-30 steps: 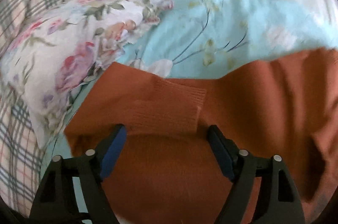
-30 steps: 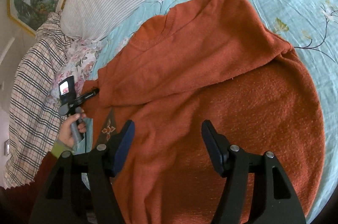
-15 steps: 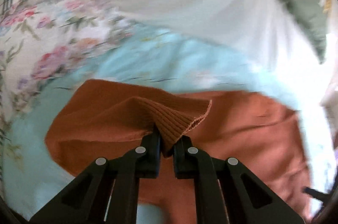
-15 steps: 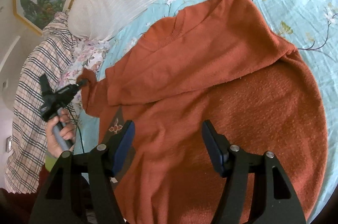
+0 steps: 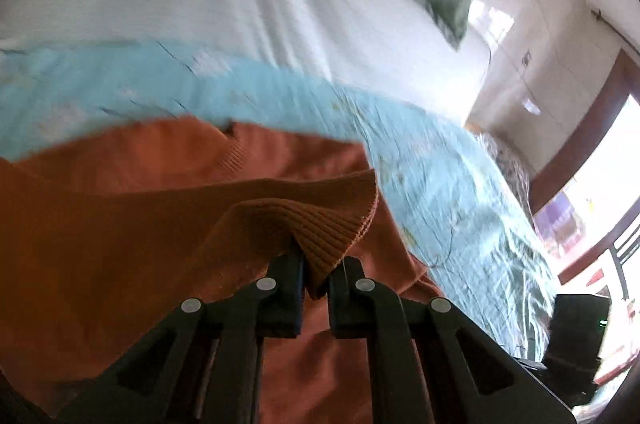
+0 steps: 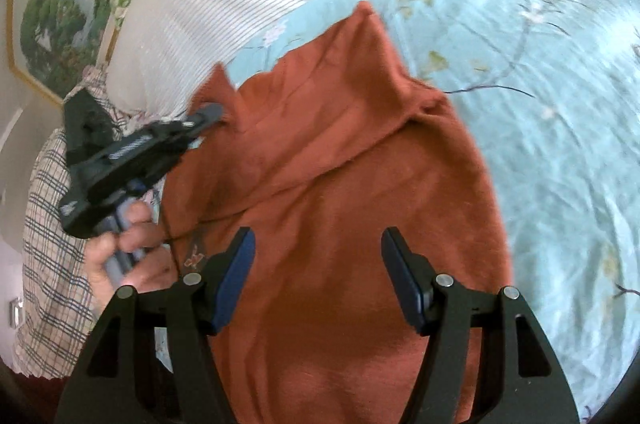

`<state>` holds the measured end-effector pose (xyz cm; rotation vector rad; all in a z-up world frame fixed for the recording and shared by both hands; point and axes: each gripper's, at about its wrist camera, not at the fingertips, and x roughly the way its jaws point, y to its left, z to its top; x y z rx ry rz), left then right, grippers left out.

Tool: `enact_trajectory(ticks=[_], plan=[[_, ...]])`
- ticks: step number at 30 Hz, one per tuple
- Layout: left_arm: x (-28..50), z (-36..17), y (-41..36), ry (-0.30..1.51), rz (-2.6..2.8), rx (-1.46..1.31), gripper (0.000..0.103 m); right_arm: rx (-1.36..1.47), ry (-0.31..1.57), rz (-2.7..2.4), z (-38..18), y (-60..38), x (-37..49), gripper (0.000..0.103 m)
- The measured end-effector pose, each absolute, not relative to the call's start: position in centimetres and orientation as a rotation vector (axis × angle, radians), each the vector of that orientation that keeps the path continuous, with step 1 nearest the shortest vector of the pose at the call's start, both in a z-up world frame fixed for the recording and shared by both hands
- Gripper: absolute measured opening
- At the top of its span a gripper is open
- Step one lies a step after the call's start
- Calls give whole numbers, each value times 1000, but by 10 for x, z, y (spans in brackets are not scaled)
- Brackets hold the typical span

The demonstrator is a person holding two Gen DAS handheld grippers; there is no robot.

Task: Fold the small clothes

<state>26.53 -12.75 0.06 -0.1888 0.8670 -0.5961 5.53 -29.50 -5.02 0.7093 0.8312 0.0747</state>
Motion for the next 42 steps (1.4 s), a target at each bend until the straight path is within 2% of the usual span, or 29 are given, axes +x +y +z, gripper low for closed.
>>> enact_trajectory(ticks=[6, 11, 13, 19, 24, 29, 31, 33, 38, 42], plan=[[282, -52, -170, 940, -579, -114, 10, 743, 816, 56, -53, -305, 51, 66], [277, -71, -172, 1007, -577, -113, 36, 724, 797, 72, -45, -300, 61, 66], [265, -66, -162, 991, -564, -98, 54, 713, 796, 84, -42, -295, 70, 66], [219, -47, -94, 932, -480, -83, 59, 673, 804, 104, -43, -285, 115, 66], [188, -44, 9, 889, -230, -145, 63, 625, 824, 71, -51, -285, 156, 66], [186, -60, 99, 917, 24, -228, 63, 629, 869, 43, -74, -289, 201, 65], [191, -67, 118, 939, 59, -254, 62, 628, 863, 55, -76, -287, 212, 55], [195, -71, 127, 940, 71, -251, 62, 648, 853, 122, -75, -284, 221, 11], [214, -78, 120, 955, 72, -192, 58, 679, 692, 177, -31, -291, 200, 7], [224, -77, 123, 936, 117, -197, 42, 705, 610, 90, -15, -325, 170, 4]])
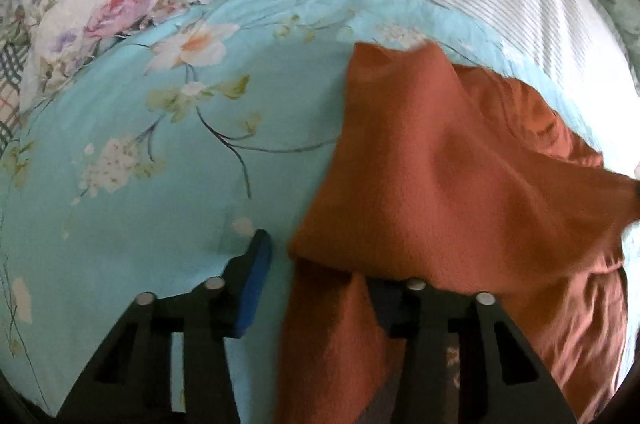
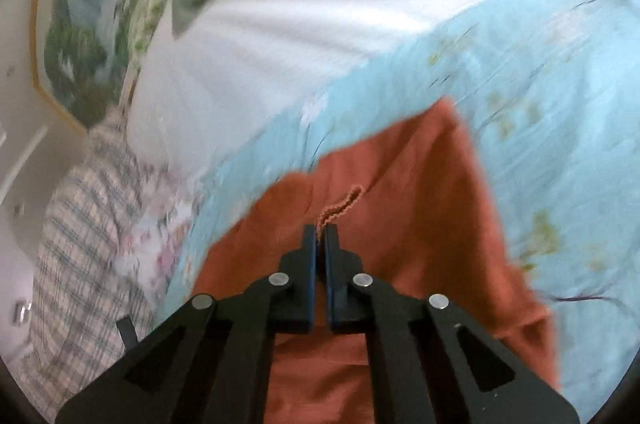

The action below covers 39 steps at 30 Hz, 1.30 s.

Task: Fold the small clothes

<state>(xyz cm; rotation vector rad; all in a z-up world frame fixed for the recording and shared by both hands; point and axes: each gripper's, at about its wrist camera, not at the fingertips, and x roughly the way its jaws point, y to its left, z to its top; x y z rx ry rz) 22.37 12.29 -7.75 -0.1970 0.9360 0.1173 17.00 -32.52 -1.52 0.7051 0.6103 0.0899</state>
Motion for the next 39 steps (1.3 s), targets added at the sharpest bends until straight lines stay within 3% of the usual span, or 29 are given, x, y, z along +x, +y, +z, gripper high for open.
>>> enact_trajectory(ticks=[4, 8, 14, 20, 22, 24, 25, 27, 29, 32, 36, 39], plan=[[220, -82, 133, 930, 142, -282, 41, 718, 685, 25, -41, -340, 166, 4], [215, -79, 112, 922, 152, -152, 37, 714, 725, 9, -58, -336, 169, 4], [214, -81, 133, 925, 121, -292, 37, 616, 784, -157, -52, -331, 170, 5], [214, -82, 127, 915, 143, -269, 37, 593, 717, -80, -36, -305, 162, 6], [213, -83, 127, 916, 146, -265, 39, 568, 770, 1, -44, -288, 175, 10], [213, -83, 126, 916, 148, -260, 39, 520, 865, 36, -62, -276, 190, 35], [213, -83, 126, 916, 147, -259, 39, 510, 898, 17, -71, -275, 194, 36], [213, -83, 128, 916, 142, -264, 39, 572, 892, -3, -81, -287, 189, 21], [214, -83, 130, 920, 130, -270, 39, 606, 864, -54, -75, -300, 176, 17], [214, -82, 132, 926, 116, -275, 39, 611, 827, -100, -61, -312, 153, 22], [208, -78, 132, 938, 109, -282, 39, 613, 811, -90, -48, -320, 120, 47], [194, -74, 132, 949, 73, -291, 40, 601, 818, -59, -42, -320, 94, 48]])
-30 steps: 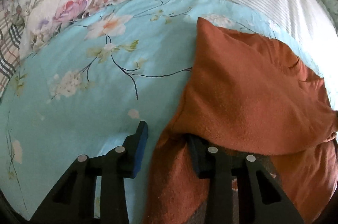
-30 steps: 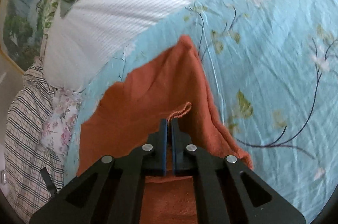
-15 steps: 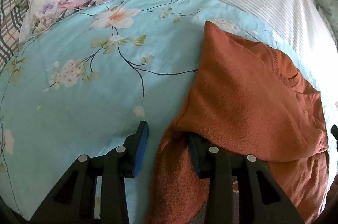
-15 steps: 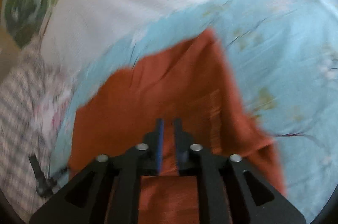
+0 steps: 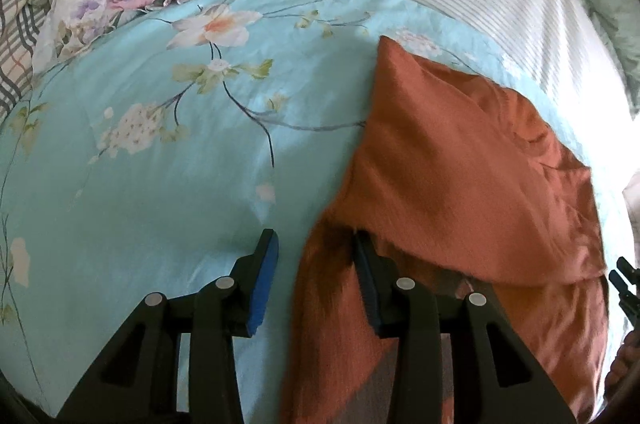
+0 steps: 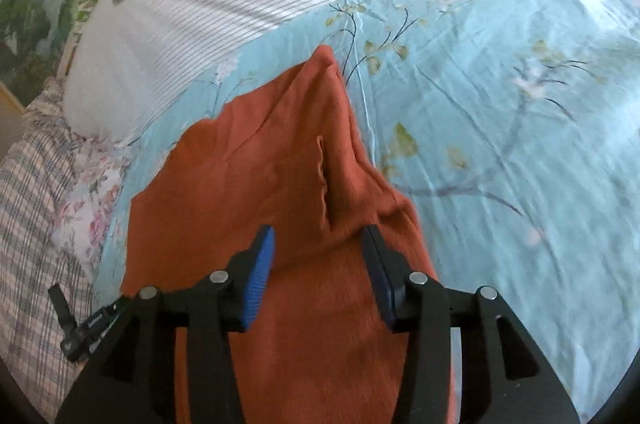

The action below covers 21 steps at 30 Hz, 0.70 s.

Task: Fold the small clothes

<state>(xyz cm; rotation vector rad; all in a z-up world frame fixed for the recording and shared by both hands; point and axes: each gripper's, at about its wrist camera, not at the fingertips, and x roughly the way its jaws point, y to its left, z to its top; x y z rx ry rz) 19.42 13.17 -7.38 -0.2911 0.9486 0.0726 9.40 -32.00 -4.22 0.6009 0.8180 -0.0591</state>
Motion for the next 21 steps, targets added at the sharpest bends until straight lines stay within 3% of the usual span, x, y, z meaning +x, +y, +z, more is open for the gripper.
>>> enact_trajectory(ticks=[4, 17, 21], plan=[[167, -73, 130, 975, -6, -284, 52, 566, 855, -32, -43, -320, 57, 50], [59, -78, 122, 1037, -227, -282, 63, 691, 903, 134, -72, -332, -35, 54], [21, -77, 118, 1033, -294, -298, 72, 714, 916, 301, -77, -313, -54, 54]])
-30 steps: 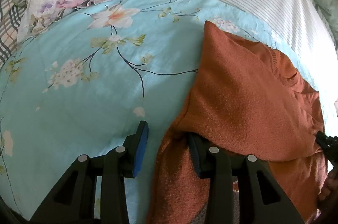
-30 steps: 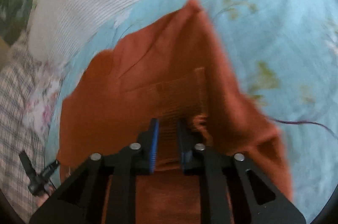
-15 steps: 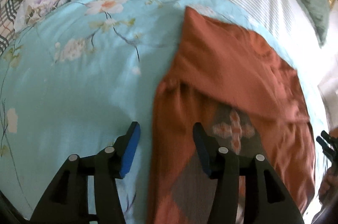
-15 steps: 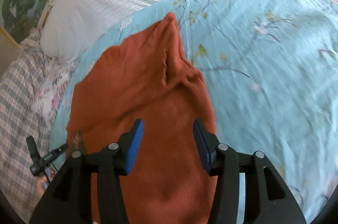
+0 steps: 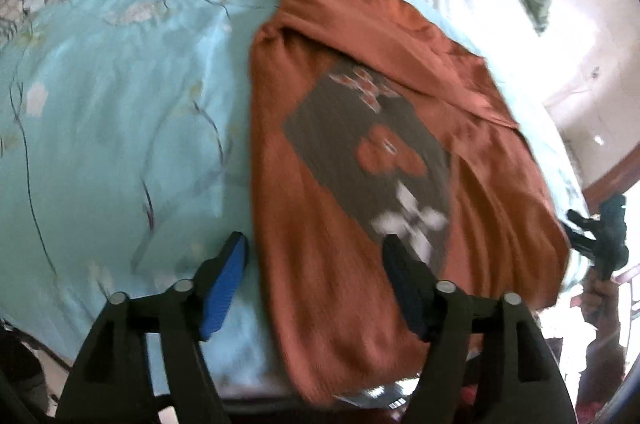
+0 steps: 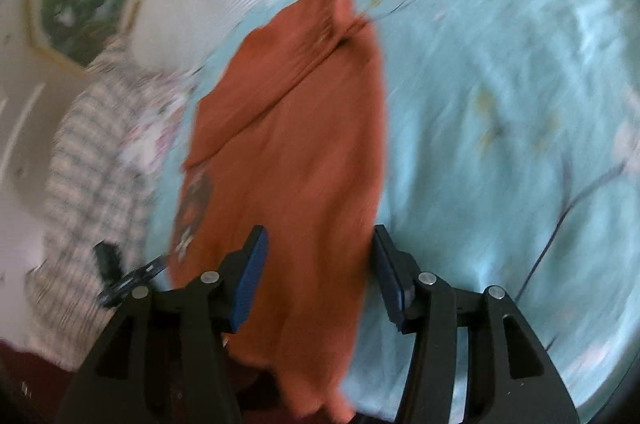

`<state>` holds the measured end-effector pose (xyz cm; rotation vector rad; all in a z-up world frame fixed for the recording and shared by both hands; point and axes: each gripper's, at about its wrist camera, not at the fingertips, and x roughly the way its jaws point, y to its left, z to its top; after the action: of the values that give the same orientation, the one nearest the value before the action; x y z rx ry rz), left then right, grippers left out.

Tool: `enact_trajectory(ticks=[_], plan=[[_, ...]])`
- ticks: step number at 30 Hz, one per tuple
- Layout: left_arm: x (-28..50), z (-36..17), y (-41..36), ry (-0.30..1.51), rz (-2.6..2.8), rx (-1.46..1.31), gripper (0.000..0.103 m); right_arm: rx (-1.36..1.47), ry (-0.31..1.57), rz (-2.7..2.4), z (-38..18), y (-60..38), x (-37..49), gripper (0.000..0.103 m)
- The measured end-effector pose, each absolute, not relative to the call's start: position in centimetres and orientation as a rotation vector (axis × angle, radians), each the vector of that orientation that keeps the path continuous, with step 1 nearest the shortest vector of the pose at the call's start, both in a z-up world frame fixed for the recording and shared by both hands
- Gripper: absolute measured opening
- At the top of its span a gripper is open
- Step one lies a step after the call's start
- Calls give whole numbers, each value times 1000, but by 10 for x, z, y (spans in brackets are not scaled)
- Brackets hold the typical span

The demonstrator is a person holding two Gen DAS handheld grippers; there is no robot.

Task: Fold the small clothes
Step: 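Grasp the hem with both tools and lift it toward the collar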

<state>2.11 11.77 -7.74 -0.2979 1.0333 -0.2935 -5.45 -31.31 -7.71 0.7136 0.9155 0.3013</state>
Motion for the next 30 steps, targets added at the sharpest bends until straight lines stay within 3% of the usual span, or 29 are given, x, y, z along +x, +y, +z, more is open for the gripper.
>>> enact_trajectory(ticks=[14, 15, 19, 20, 26, 30], plan=[[-32, -111, 114, 1100, -506, -456, 70, 853, 848, 518, -103, -304, -90, 54], [-31, -111, 115, 1101, -514, -462, 68, 873, 839, 520, -105, -306, -89, 54], [-24, -111, 113, 1119, -537, -443, 16, 913, 819, 526, -108, -308, -90, 54], [-25, -111, 111, 1112, -528, -419, 11, 896, 825, 523, -107, -305, -91, 54], [-33, -99, 118, 1055, -532, -383, 7, 793, 867, 493, -102, -293, -87, 55], [-26, -110, 119, 1106, -529, -426, 14, 787, 872, 482, -103, -292, -85, 55]])
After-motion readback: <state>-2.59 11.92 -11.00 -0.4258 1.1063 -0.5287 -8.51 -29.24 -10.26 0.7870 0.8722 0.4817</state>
